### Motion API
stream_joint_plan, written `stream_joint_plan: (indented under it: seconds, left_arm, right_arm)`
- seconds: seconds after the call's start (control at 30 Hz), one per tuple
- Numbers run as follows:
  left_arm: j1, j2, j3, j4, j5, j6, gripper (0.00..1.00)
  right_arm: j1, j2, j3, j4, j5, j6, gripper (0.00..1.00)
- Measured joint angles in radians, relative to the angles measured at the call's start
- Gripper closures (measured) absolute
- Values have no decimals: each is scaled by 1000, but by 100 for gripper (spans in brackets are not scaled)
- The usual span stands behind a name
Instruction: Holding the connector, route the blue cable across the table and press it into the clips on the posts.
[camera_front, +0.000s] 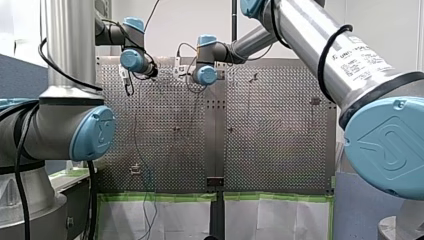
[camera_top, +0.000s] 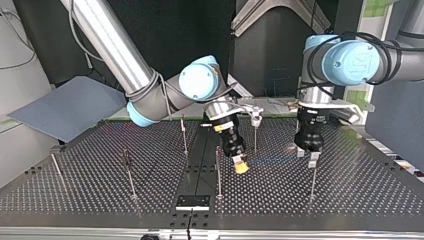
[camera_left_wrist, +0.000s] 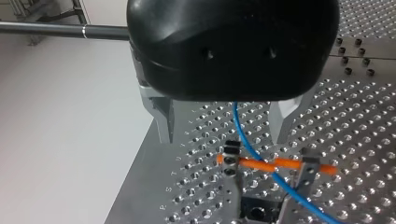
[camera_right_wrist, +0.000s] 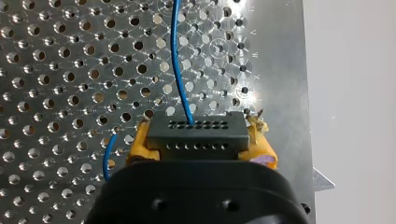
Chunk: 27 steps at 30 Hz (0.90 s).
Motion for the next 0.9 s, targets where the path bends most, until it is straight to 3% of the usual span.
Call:
stream_joint_plan:
  seconds: [0.43, 0.73, 0.77, 0.8, 0.87, 0.9]
  left_arm:
    - [-17, -106, 93, -6, -1, -2, 0]
    - [-21, -119, 107, 9, -6, -25, 0]
    - [-20, -119, 107, 10, -6, -31, 13]
    - [-20, -119, 107, 10, -7, -36, 13]
    - [-18, -119, 107, 10, -6, -44, 35]
    - [-18, -119, 107, 10, -6, -47, 35]
  right_arm:
    - [0, 0, 0, 0, 0, 0, 100]
    - [0, -1, 0, 1, 0, 0, 100]
    - [1, 0, 0, 2, 0, 0, 100]
    - [1, 0, 0, 2, 0, 0, 100]
    - [1, 0, 0, 2, 0, 0, 100]
    - [1, 0, 0, 2, 0, 0, 100]
